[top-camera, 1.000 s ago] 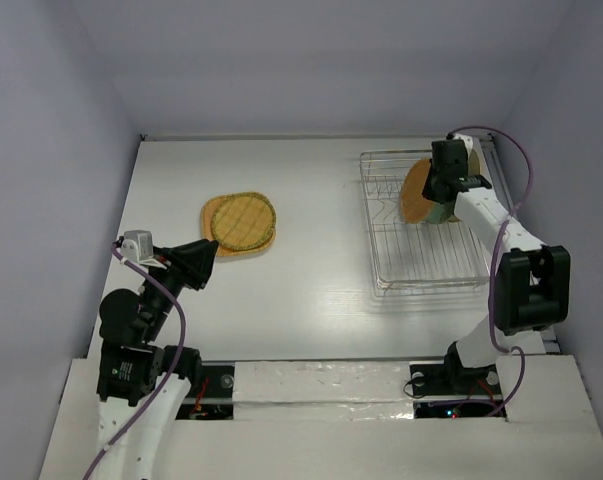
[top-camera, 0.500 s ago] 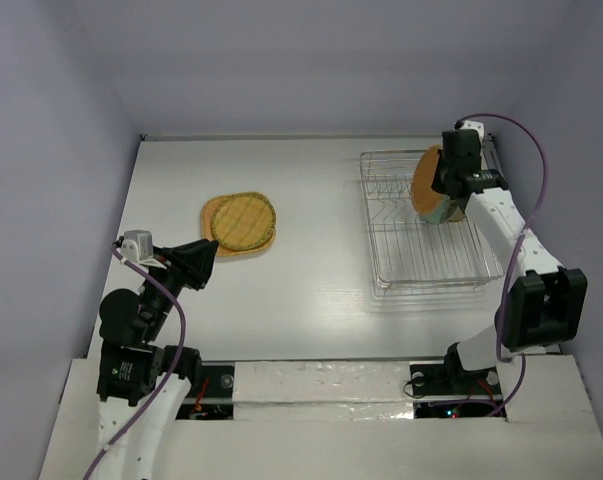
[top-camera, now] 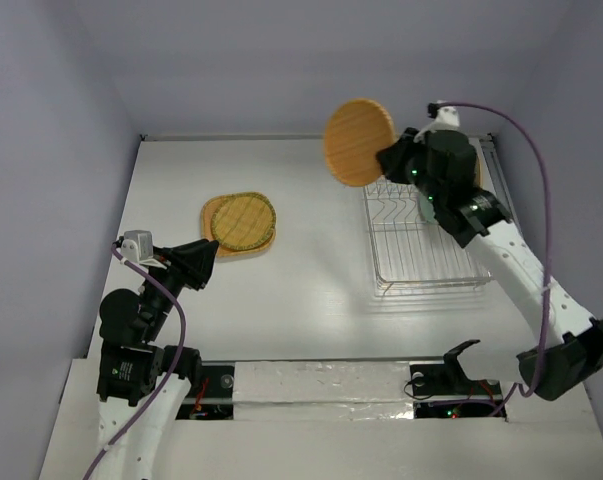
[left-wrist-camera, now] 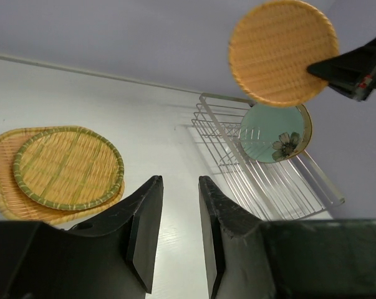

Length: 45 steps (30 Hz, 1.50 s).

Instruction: Unload the plates from the dish rack

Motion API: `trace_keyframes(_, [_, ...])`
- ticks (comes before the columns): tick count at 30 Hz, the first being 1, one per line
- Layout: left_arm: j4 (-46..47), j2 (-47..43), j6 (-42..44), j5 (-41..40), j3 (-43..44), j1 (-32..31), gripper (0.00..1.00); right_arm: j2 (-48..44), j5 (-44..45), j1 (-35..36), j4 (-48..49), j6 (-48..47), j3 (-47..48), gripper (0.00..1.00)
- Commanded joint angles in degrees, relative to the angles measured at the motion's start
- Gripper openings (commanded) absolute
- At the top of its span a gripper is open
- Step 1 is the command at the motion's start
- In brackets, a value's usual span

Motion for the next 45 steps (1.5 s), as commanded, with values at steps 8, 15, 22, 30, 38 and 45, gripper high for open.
trace_keyframes(8, [1.96, 0.06, -0.02, -0.72, -0.3, -0.28, 0.28, 28.63, -18.59, 15.62, 28.51, 23.8, 7.45, 0.0])
trace_keyframes(15, [2.13, -0.03, -0.01, -0.37, -0.39, -0.28, 0.28, 42.88, -20.08, 18.18, 33.17, 32.67, 13.08, 0.0])
trace_keyframes(22, [2.22, -0.21, -0.01, -0.28, -0.39, -0.28, 0.28, 49.23, -18.42, 18.71, 30.98, 35.49, 14.58, 0.13])
trace_keyframes(30, [2.22, -0.21, -0.01, -0.46, -0.39, -0.28, 0.28, 51.96, -16.05, 19.24, 22.81, 30.67, 17.91, 0.42])
trace_keyframes(38, [2.22, -0.29, -0.1, -0.54, -0.39, -0.28, 0.28, 50.73, -9.91, 20.82, 10.35, 21.97, 21.17, 0.8])
trace_keyframes(45, [2.13, -0.47, -0.02, -0.54, -0.39, -0.28, 0.28, 48.01, -2.26, 20.82, 0.49, 12.74, 23.02, 0.97])
